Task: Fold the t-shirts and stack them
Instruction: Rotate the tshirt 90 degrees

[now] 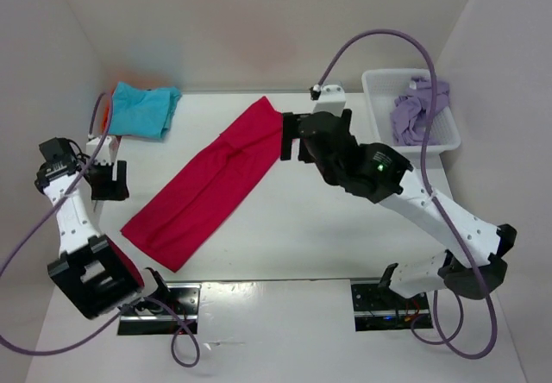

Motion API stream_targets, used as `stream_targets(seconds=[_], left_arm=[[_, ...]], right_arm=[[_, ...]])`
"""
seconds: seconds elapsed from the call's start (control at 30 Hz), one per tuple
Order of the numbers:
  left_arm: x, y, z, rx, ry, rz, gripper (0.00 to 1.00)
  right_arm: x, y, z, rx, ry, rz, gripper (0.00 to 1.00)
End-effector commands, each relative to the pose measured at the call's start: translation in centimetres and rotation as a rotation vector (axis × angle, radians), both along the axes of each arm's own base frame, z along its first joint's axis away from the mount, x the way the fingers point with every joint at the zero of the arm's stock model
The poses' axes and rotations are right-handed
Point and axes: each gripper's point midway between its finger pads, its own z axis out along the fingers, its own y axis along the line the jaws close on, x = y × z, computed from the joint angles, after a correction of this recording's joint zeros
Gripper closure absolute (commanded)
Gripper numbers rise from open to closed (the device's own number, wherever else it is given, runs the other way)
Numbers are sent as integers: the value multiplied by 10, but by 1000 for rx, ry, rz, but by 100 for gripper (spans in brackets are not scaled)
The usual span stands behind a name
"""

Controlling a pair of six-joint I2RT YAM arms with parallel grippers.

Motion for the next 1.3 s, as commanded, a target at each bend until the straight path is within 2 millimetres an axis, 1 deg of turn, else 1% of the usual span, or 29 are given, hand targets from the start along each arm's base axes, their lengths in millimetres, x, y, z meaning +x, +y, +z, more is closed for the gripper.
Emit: stream_targets(seconds=[0.0,0.03,0.07,0.1,0.13,0.17,0.2,0.23,0.27,0.3,0.33,0.37,0.4,0.47,0.5,0.57,0.6,0.63,0.67,0.7,0.73,0.8,0.93,1.03,1.07,1.1,1.13,1.2,1.27], left_arm=[[0,-11,43,20,-153,5,19],[-6,-14,65,77,-223,-6,18],[-8,-13,79,124,-269,-1,15],[-16,-16,98,188,-333,6,13],[-21,-13,108,240,-359,13,13],[-26,-14,111,261,-371,21,13],[-34,-17,120,292,-395,30,13],[-41,-18,119,302,-379,45,13],[-47,-19,122,315,-381,53,13],[-51,-19,121,323,-371,63,13],[-56,-18,117,322,-347,73,13],[-59,-18,123,337,-352,81,13],[-60,-19,121,331,-343,81,13],[-60,-20,126,315,-348,101,13],[-59,-20,124,302,-342,108,13],[-50,-24,126,249,-357,105,13],[-46,-26,129,236,-369,91,13],[-43,-28,127,210,-368,86,13],[-38,-29,125,189,-367,72,13],[-31,-32,126,169,-388,49,13],[-26,-32,126,155,-395,36,13],[-16,-34,117,108,-381,4,13],[2,-23,111,75,-352,-30,13],[7,-23,105,61,-348,-79,13],[6,-20,105,76,-348,-85,13],[7,-20,98,54,-327,-94,13],[6,-21,97,48,-320,-93,13],[8,-14,94,61,-309,-106,13],[7,-13,97,62,-313,-108,13]], right_arm=[[-25,46,-63,29,174,77,0],[-49,77,-69,62,209,174,0],[-61,99,-85,72,251,210,0],[-70,121,-89,103,260,252,0],[-91,142,-100,112,299,310,0],[-97,158,-121,114,351,318,1],[-103,168,-131,121,384,329,4],[-109,178,-141,160,440,331,7],[-114,182,-164,145,491,324,11],[-118,190,-171,177,520,336,15],[-131,198,-181,204,587,370,17],[-139,201,-196,233,651,357,19],[-148,215,-205,267,683,379,20],[-165,228,-222,305,758,362,20],[-164,234,-236,297,779,334,20],[-174,252,-236,319,804,323,20],[-173,257,-253,299,819,303,20],[-177,264,-258,291,832,314,20],[-175,275,-256,308,834,309,20],[-175,281,-263,306,852,296,20],[-173,289,-280,278,872,268,20],[-175,296,-295,265,910,231,20],[-178,320,-316,302,957,187,20],[-175,328,-326,284,970,140,22],[-173,335,-322,304,971,134,23],[-174,338,-326,311,984,126,24],[-176,339,-337,297,997,121,26],[-180,341,-341,292,1027,113,33],[-182,334,-352,268,1046,69,35]])
